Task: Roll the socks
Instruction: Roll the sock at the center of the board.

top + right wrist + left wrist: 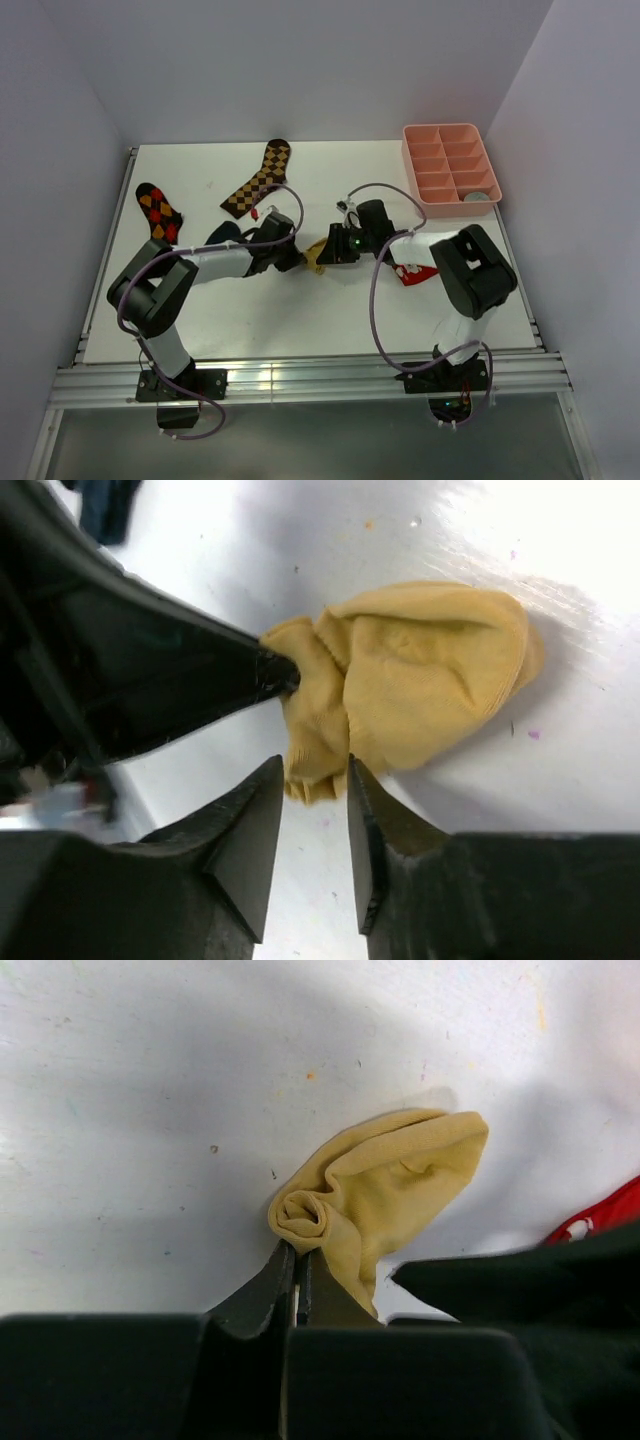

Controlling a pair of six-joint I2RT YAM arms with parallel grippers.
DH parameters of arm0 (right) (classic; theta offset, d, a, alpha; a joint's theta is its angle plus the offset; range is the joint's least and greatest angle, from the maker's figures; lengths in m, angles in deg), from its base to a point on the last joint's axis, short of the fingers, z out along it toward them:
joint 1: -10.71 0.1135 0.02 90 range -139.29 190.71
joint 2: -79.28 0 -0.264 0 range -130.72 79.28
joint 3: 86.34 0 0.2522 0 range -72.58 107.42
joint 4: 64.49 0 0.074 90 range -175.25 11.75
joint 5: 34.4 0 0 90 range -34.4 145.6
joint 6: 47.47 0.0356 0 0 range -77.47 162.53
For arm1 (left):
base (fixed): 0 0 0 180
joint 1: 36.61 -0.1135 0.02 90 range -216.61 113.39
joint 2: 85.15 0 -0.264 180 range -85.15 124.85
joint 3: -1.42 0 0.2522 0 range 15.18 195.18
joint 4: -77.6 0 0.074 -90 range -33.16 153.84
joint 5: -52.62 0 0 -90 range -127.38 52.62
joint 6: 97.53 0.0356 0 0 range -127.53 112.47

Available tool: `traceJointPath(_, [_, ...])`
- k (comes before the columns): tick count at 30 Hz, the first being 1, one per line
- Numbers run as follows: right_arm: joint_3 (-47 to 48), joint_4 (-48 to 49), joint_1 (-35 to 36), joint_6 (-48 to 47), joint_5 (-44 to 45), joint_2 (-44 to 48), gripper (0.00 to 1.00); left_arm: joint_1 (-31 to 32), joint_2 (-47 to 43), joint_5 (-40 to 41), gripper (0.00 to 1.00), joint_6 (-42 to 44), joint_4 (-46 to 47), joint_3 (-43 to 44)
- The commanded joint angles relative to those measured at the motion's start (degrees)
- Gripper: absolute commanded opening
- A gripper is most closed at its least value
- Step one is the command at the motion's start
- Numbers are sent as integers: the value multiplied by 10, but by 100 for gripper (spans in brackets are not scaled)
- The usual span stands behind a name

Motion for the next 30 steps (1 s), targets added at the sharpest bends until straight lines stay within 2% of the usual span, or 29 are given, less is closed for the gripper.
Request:
traceJointPath(1, [-35,12,42,-105,149,88,43,1,4,15,1,33,-60,40])
traceJointPath(3, [-57,29,63,-129,214,111,44,0,8,13,0,39,-76,49])
traceJointPath(9, [-92,83,142,-216,334,144,44,1,15,3,0,46,-96,68])
traceJointPath(16, [-74,91,192,-253,418,116,46,1,15,-4,0,53,-100,80])
traceJointPath(30, [-43,79,266,-294,507,72,46,0,22,-14,0,55,-101,86])
